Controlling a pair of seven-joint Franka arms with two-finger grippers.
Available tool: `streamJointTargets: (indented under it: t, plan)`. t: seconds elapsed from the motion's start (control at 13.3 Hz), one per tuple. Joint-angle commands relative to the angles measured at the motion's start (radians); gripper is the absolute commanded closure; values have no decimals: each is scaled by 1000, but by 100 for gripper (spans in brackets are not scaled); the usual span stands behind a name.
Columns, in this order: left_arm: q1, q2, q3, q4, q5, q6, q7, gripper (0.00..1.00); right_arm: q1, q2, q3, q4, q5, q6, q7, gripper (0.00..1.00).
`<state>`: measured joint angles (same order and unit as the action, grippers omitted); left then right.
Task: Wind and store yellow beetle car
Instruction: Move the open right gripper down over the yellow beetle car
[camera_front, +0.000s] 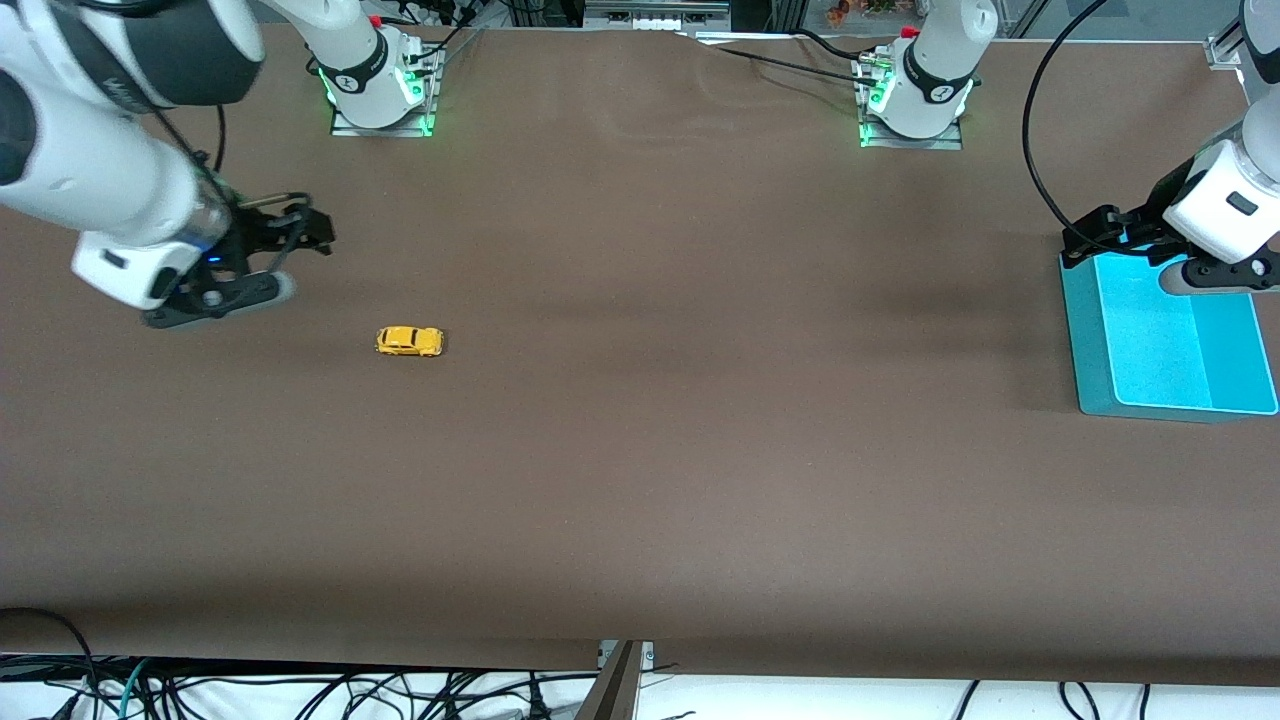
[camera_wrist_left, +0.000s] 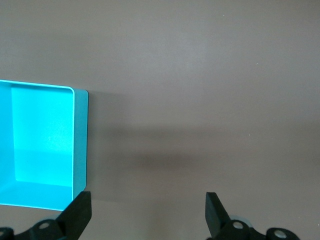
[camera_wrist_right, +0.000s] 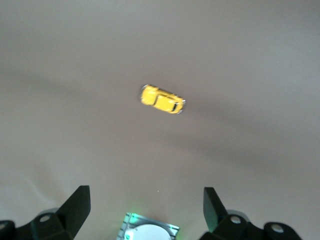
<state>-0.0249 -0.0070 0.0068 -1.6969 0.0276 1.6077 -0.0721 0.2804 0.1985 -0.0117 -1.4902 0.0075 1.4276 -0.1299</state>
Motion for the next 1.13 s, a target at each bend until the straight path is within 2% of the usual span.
streamJointTargets:
  t: [0.0, 0.23, 0.38, 0.68, 1.05]
  plan:
    - [0, 10, -5, 34, 28, -20, -9, 0, 10, 36, -7, -4, 0, -13, -286, 0]
    - [0, 12, -4, 36, 28, -20, -8, 0, 5, 87, -8, -24, 2, 34, -554, 0]
    - [0, 12, -4, 34, 28, -20, -8, 0, 3, 96, -8, -85, 2, 114, -689, 0]
    - [0, 12, -4, 36, 26, -20, -8, 0, 0, 79, -11, -324, 5, 403, -942, 0]
    - [0, 10, -5, 36, 28, -20, -8, 0, 0, 21, -14, -663, 8, 813, -1093, 0]
